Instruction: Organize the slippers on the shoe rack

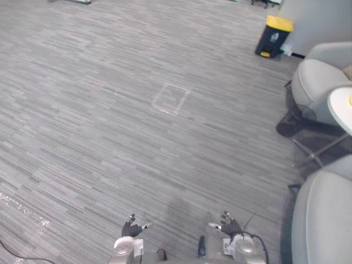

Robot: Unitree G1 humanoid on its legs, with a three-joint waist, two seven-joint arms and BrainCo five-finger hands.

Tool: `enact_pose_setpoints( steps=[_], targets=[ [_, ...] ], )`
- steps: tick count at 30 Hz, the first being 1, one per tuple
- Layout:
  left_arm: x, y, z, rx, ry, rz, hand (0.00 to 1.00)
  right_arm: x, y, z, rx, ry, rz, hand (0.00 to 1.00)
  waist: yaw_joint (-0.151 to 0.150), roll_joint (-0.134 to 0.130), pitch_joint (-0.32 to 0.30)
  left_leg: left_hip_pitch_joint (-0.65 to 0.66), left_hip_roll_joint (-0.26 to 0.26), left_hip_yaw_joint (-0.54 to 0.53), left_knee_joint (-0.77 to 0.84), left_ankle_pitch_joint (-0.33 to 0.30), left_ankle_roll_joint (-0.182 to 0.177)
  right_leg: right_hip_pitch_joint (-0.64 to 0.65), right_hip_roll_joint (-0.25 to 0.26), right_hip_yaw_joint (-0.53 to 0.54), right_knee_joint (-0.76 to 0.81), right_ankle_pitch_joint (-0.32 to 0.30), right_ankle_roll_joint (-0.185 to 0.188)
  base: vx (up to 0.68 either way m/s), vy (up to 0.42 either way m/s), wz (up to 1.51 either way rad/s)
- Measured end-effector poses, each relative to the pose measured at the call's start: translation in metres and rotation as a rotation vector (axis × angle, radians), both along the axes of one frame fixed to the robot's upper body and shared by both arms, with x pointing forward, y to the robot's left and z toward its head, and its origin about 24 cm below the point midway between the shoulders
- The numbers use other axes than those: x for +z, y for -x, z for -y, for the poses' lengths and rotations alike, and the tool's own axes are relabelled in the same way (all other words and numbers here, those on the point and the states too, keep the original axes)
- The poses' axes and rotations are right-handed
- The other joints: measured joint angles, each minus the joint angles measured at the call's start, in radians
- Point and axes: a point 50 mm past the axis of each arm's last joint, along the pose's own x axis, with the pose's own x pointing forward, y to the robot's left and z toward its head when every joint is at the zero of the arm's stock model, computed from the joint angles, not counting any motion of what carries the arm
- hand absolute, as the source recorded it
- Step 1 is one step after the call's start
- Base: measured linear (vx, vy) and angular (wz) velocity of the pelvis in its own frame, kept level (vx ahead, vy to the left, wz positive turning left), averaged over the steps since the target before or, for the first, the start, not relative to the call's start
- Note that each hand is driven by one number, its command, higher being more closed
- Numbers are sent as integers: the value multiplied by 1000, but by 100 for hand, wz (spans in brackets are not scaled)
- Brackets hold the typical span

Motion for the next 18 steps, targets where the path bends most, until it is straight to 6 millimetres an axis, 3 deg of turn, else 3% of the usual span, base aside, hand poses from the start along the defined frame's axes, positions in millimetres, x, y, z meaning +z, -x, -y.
enact_pose_setpoints(
  steps=[1,2,3,4,7,8,10,12,14,15,16,17,18],
  targets=[
    [0,0,1,0,4,-2,0,0,1,2,-6,2,-4,0,-3,1,0,9,2,-14,2,-11,-7,2,4,12,-23,58,-6,478,-257,83],
    [-3,4,5,2,16,-19,0,-2,3,6,-31,2,-15,0,-15,22,-21,25,31,-46,-1,-33,-28,12,26,3,-9,110,-40,538,-249,64],
    [-4,7,8,13,27,-28,0,-1,2,9,-34,12,-16,0,-8,46,-29,32,55,-48,19,-23,-46,21,33,-27,21,72,-63,557,-244,56],
    [-4,7,9,13,29,-27,0,-1,2,9,-34,13,-16,0,-6,49,-27,30,59,-47,39,-18,-54,29,32,-35,33,61,-72,544,-228,45],
    [-4,8,10,45,45,-20,0,-3,6,10,-25,17,-30,0,-13,58,-26,-115,111,-11,503,52,-117,182,48,-92,-9,-17,-93,551,-263,49],
    [-2,8,5,76,41,-6,0,-3,6,8,-19,15,-30,0,4,66,-19,-204,183,47,741,81,-110,260,78,-90,-55,-42,-114,250,-91,-2],
    [1,9,-1,105,30,15,0,-3,8,2,-18,-1,-33,0,29,58,-18,-305,262,156,887,51,-94,367,95,-78,-113,-80,-129,418,-110,-17],
    [3,7,-3,105,27,36,0,-3,8,0,-11,-4,-31,0,34,56,-23,-376,272,225,820,25,-91,442,84,-68,-182,-82,-121,522,-43,-19],
    [4,7,-2,105,28,37,0,-4,8,-1,-11,-7,-37,0,41,55,-22,-411,240,294,605,19,-84,494,56,-51,-225,-81,-100,506,67,-28],
    [4,6,-2,101,30,38,0,-5,9,0,-13,-7,-46,0,45,51,-22,-432,190,298,414,51,-80,522,28,-41,-250,-88,-84,321,71,-18],
    [4,6,-1,101,31,38,0,-5,10,0,-16,-6,-51,0,46,51,-23,-437,173,295,354,72,-82,530,20,-40,-259,-90,-81,548,172,-33],
    [4,4,0,85,30,43,0,-9,15,4,-38,-5,-80,0,61,54,-25,-435,112,265,112,259,-65,571,1,-17,-290,-101,-58,554,212,-33],
    [4,4,0,80,29,43,0,-11,17,4,-38,-5,-102,0,67,46,-30,-417,84,247,98,299,-14,586,-11,5,-302,-98,-46,554,212,-27]
  ],
)
